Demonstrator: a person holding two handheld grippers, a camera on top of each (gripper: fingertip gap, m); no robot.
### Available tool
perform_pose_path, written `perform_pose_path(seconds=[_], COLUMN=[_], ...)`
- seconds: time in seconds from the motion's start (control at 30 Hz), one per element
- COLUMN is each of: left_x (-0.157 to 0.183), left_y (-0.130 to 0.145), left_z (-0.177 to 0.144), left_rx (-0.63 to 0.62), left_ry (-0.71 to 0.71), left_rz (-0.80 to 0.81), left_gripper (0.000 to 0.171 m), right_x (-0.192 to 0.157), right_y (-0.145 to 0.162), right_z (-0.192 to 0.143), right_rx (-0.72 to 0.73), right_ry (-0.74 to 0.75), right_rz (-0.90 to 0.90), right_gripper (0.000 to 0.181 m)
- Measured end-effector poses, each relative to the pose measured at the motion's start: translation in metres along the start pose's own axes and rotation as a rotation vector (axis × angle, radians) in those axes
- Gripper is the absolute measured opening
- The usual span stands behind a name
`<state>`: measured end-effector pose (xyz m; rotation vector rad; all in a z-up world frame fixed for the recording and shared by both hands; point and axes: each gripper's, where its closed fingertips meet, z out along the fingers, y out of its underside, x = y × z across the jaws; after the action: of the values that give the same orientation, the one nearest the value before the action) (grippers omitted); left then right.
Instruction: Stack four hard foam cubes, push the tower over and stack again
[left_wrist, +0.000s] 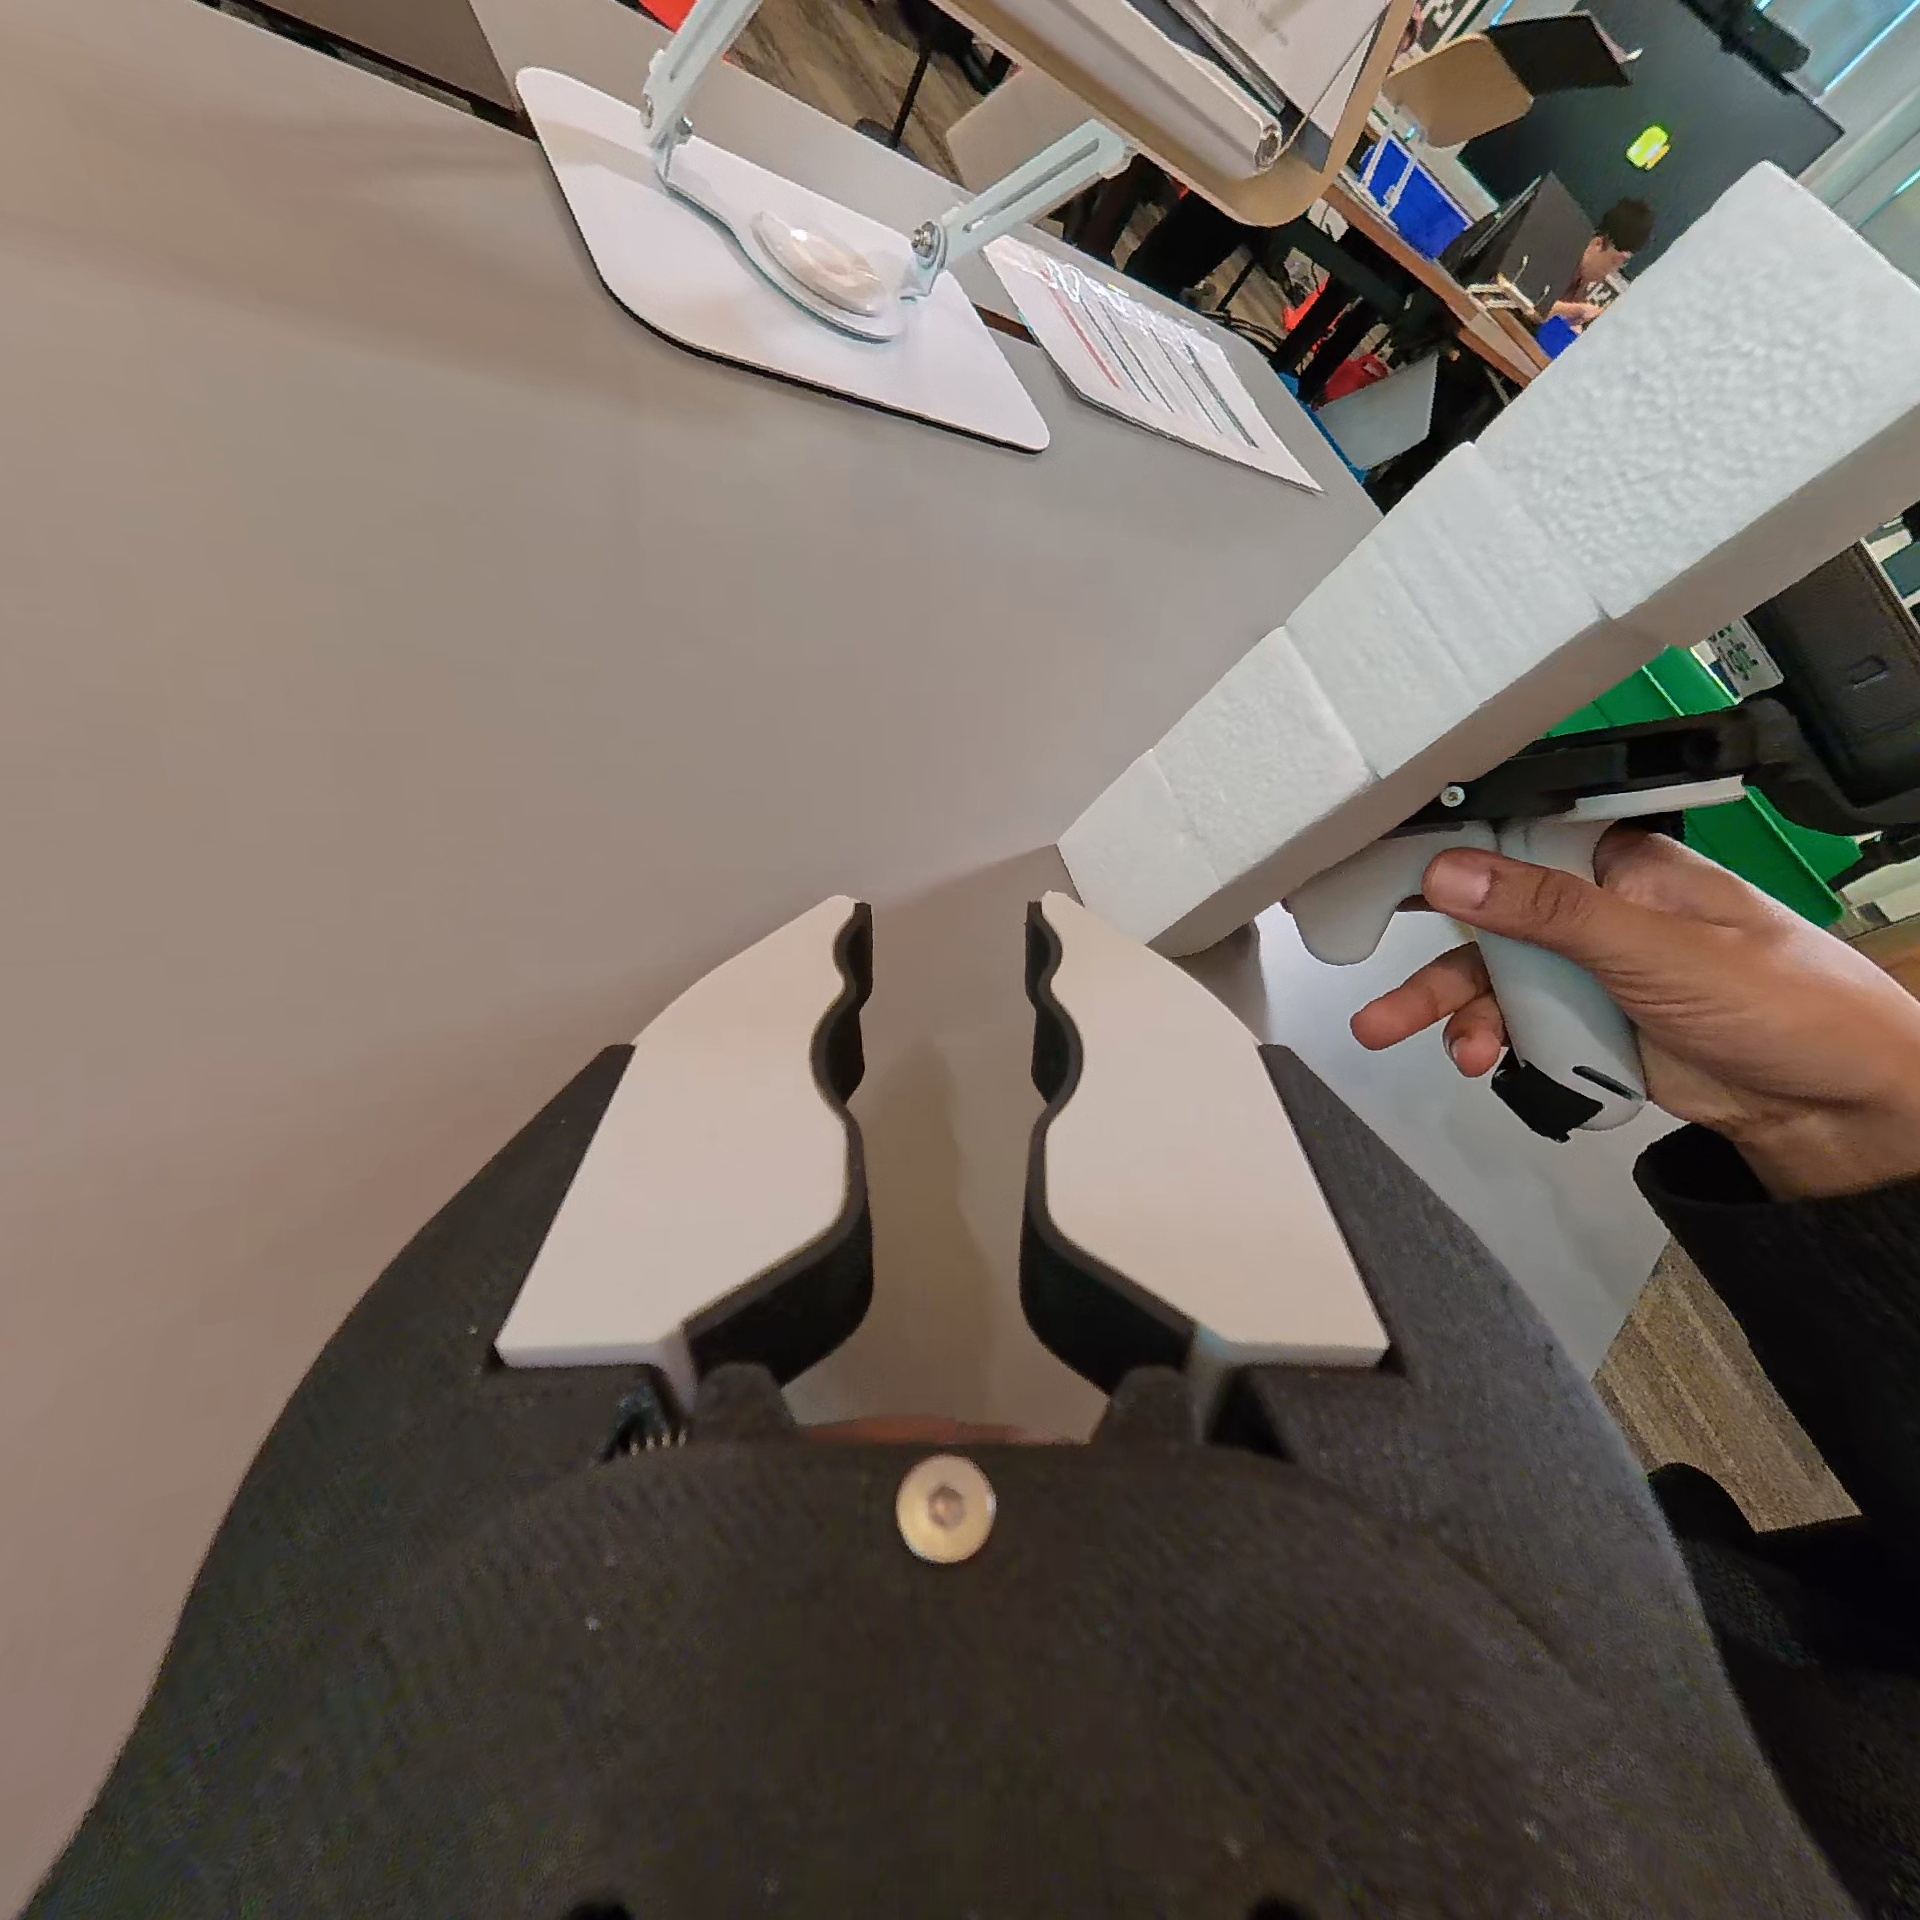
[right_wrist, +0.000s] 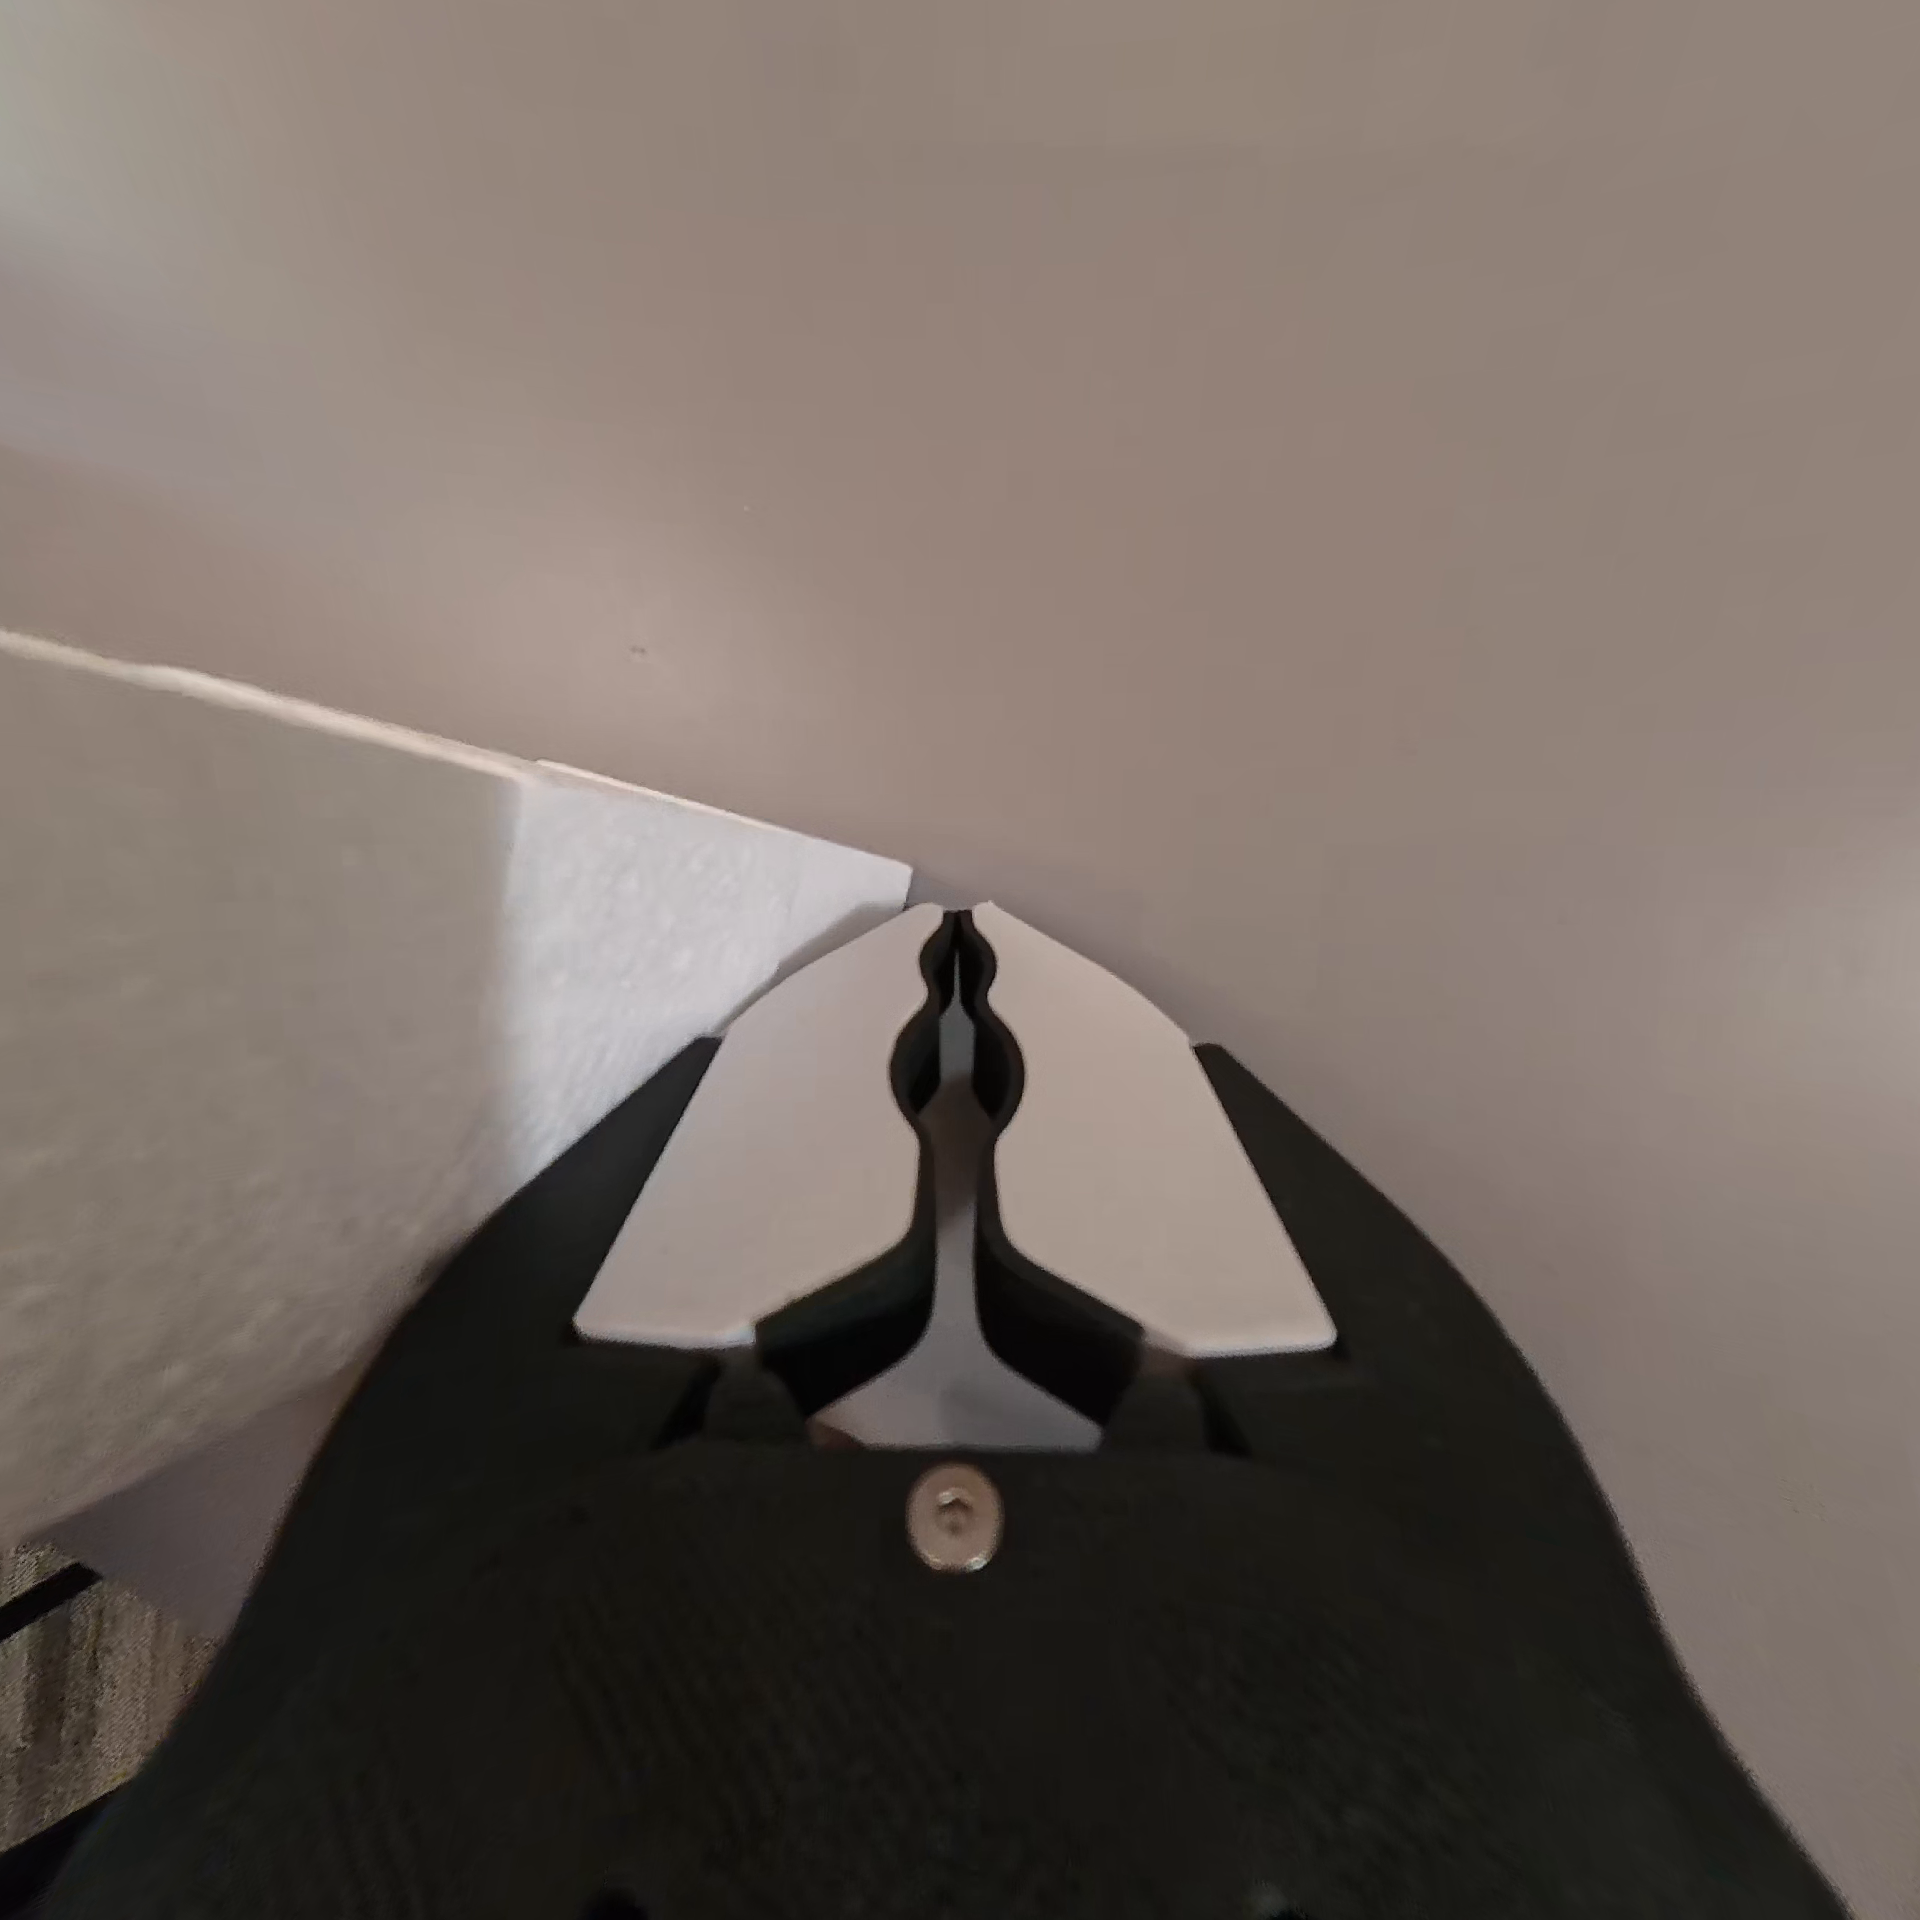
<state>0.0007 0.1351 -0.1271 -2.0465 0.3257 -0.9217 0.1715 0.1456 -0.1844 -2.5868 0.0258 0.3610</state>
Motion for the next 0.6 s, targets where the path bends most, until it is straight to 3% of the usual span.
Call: perform_pose_path(seconds=[0.6], left_x=[-0.0021], left_y=[-0.0031], left_z=[-0.0019], left_rx=[0.012], left_ry=[-0.004], left_rz=[-0.010], left_gripper=[0.029], right_x=[-0.0042], right_y=[-0.0014], right_z=[0.0002], right_rx=[-0.012], right_ry=[0.020], right_rz=[-0.036], right_gripper=[0.000])
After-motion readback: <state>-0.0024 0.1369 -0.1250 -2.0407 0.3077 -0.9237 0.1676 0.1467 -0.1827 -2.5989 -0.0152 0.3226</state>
